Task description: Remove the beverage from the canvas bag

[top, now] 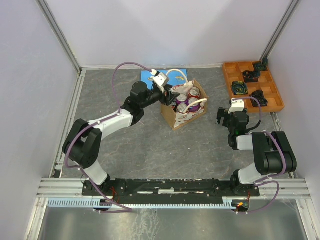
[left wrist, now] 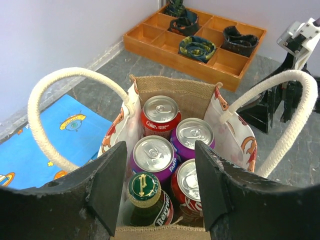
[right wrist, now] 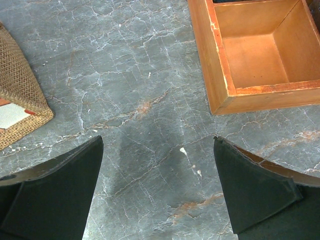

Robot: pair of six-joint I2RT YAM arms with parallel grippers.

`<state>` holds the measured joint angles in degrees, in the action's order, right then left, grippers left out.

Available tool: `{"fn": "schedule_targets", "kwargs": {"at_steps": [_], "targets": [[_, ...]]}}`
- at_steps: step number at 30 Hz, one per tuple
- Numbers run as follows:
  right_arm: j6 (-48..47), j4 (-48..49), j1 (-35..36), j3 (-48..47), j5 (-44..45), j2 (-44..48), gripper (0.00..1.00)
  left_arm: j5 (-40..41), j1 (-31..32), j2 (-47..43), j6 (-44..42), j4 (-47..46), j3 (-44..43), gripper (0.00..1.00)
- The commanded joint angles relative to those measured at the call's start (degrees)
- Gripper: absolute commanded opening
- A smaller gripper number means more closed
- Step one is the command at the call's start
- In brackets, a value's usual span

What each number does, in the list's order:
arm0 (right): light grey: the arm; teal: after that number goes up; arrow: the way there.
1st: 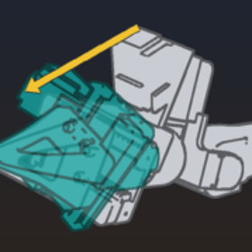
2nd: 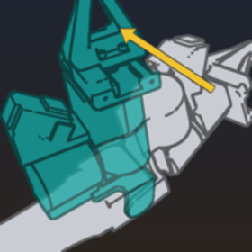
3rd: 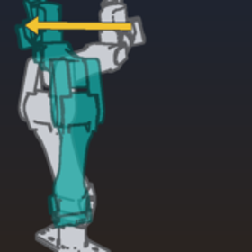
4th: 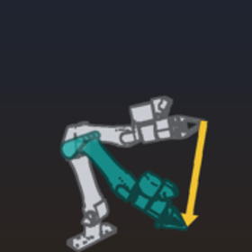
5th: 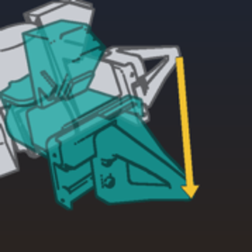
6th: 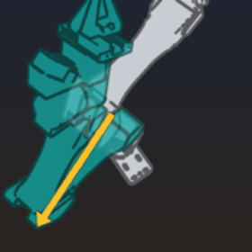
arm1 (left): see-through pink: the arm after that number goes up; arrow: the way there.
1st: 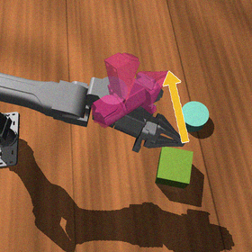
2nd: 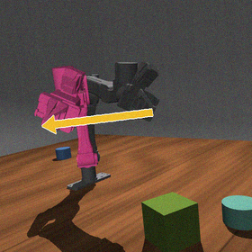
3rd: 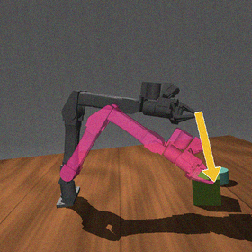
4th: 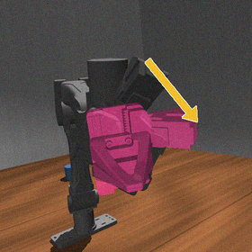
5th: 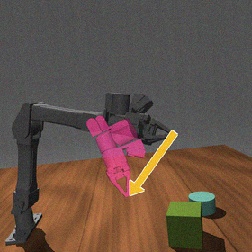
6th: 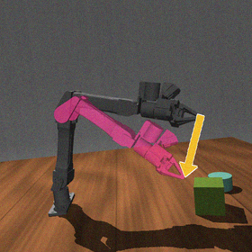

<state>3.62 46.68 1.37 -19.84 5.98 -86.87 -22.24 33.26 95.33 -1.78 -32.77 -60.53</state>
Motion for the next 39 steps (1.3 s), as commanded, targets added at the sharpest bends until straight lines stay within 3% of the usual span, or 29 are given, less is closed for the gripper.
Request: {"fn": "schedule_targets", "kwargs": {"at_steps": [1, 21, 25, 30, 39], "targets": [[-0.3, 2.37, -0.14, -1.37, -0.44, 0.19, 0.99, 1.81, 0.23, 1.2, -1.44, -5.94, -0.16, 0.63], [-0.28, 2.37, -0.14, -1.35, -0.44, 0.21, 0.99, 2.2, 0.23, 7.76, -1.44, -6.75, -0.73, 0.58], [-0.32, 2.38, -0.18, -1.35, -0.45, 0.25, 0.99, 2.01, 0.23, 9.12, -0.89, -7.47, -0.97, 0.42], [-0.34, 2.37, -0.15, -1.35, -0.44, 0.24, 0.99, 1.67, 0.23, 10.43, 0.38, -7.96, -1.43, 0.04], [-0.31, 2.32, -0.16, -1.33, -0.44, 0.21, 0.99, 1.31, 0.23, 7.39, -0.44, -7.34, -4.86, 0.03]]}}
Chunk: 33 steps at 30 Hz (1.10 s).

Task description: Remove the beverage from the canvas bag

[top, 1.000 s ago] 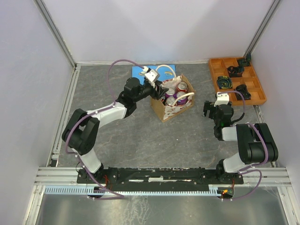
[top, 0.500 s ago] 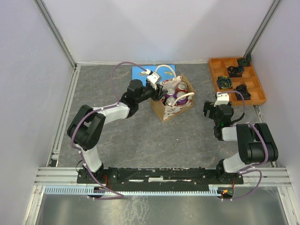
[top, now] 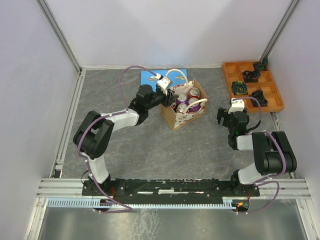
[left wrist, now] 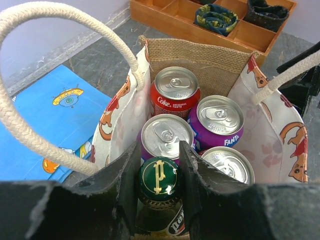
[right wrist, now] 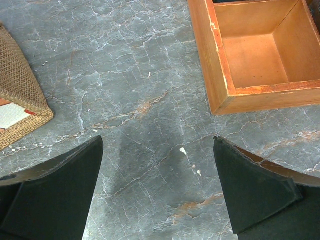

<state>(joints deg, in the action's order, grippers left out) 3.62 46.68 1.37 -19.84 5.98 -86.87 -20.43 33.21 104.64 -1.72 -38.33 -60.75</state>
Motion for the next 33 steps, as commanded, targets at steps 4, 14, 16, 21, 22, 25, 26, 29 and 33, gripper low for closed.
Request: {"fn": "schedule_targets", "kwargs": {"at_steps": [4, 14, 16, 21, 22, 25, 26, 29, 33], "targets": [[-0.28, 2.37, -0.14, -1.35, -0.44, 0.25, 0.99, -1.54, 0.28, -3.17, -1.43, -0.75, -8.34, 0.03], [-0.28, 2.37, -0.14, -1.35, -0.44, 0.27, 0.99, -2.6, 0.29, -7.06, -2.46, 3.66, -18.13, 0.03], [-0.28, 2.37, -0.14, -1.35, -0.44, 0.21, 0.99, -2.49, 0.27, -7.87, -3.11, 5.69, -20.65, 0.03], [-0.32, 2.37, -0.14, -1.35, -0.44, 0.18, 0.99, -1.29, 0.28, -9.26, -4.31, 11.3, -27.58, 0.03], [-0.28, 2.37, -0.18, -1.35, -0.44, 0.21, 0.99, -0.88, 0.28, -9.75, -4.45, 11.68, -28.4, 0.03], [-0.3, 2.37, -0.14, -1.35, -0.44, 0.2, 0.99, 0.01, 0.32, -11.82, -4.92, 12.66, -30.0, 0.03], [-0.28, 2.37, -0.14, -1.35, -0.44, 0.19, 0.99, 0.22, 0.29, -12.41, -5.06, 13.03, -30.48, 0.03], [-0.28, 2.37, -0.14, -1.35, -0.44, 0.19, 0.99, 0.56, 0.31, -13.8, -6.1, 15.02, -32.61, 0.03], [-0.28, 2.37, -0.14, -1.35, -0.44, 0.22, 0.99, 0.91, 0.27, -15.17, -6.22, 15.83, -33.88, 0.03]]}}
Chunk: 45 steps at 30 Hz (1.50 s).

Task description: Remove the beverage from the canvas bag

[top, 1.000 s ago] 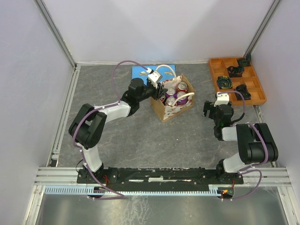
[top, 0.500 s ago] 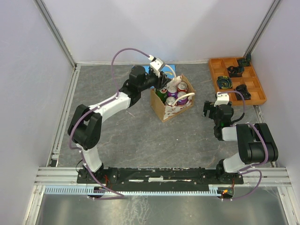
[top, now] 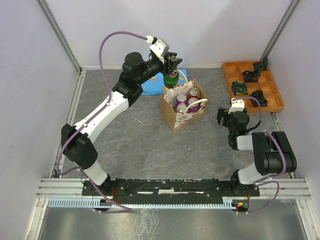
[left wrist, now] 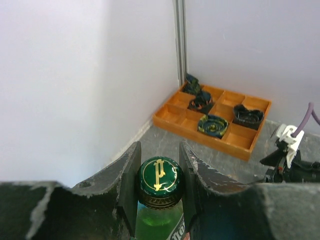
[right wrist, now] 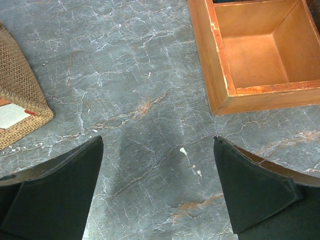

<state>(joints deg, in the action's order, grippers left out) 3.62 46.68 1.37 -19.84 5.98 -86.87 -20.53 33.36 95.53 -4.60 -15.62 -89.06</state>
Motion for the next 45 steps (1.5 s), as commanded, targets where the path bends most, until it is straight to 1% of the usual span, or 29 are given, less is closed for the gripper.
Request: {"fn": "schedule_targets", "kwargs": {"at_steps": [1, 4, 8, 12, 18, 21, 25, 32, 38, 42, 45], "targets": [[-0.28, 2.37, -0.17, -1.35, -0.44, 0.27, 0.99, 1.1, 0.12, -6.25, -3.3, -6.88, -5.8, 0.03], [-0.32, 2.37, -0.14, -1.39, -0.44, 0.27, 0.99, 1.05, 0.12, -6.85, -3.56, -6.6, -6.74, 0.03], [-0.28, 2.37, -0.14, -1.35, -0.44, 0.2, 0.99, 3.29, 0.06, -8.89, -6.48, -3.85, -7.32, 0.03], [-0.28, 2.37, -0.14, -1.34, -0.44, 0.23, 0.99, 5.72, -0.15, -11.85, -9.62, -2.11, -5.55, 0.03], [-0.28, 2.37, -0.14, -1.34, -0.44, 0.26, 0.99, 9.1, -1.24, -16.31, -10.51, -0.8, -1.28, 0.03], [-0.31, 2.37, -0.16, -1.34, -0.44, 0.19, 0.99, 9.5, -4.38, -18.3, -7.32, -1.88, 2.02, 0.03], [-0.28, 2.37, -0.14, -1.3, -0.49, 0.22, 0.99, 7.68, -10.33, -20.39, -2.08, -3.16, 6.52, 0.03], [-0.28, 2.37, -0.14, -1.37, -0.44, 0.23, 0.99, 7.46, -17.15, -23.72, 1.84, -5.75, 14.39, 0.03], [-0.34, 2.37, -0.14, -1.35, -0.45, 0.23, 0.99, 6.62, -20.05, -25.35, 5.52, -11.29, 23.43, 0.03], [-0.29, 2.37, -0.14, -1.34, -0.48, 0.19, 0.99, 6.36, -20.33, -25.03, 7.03, -16.38, 29.28, 0.03], [-0.28, 2.37, -0.14, -1.35, -0.44, 0.16, 0.99, 5.78, -20.31, -24.06, 7.67, -21.86, 33.64, 0.03]]}}
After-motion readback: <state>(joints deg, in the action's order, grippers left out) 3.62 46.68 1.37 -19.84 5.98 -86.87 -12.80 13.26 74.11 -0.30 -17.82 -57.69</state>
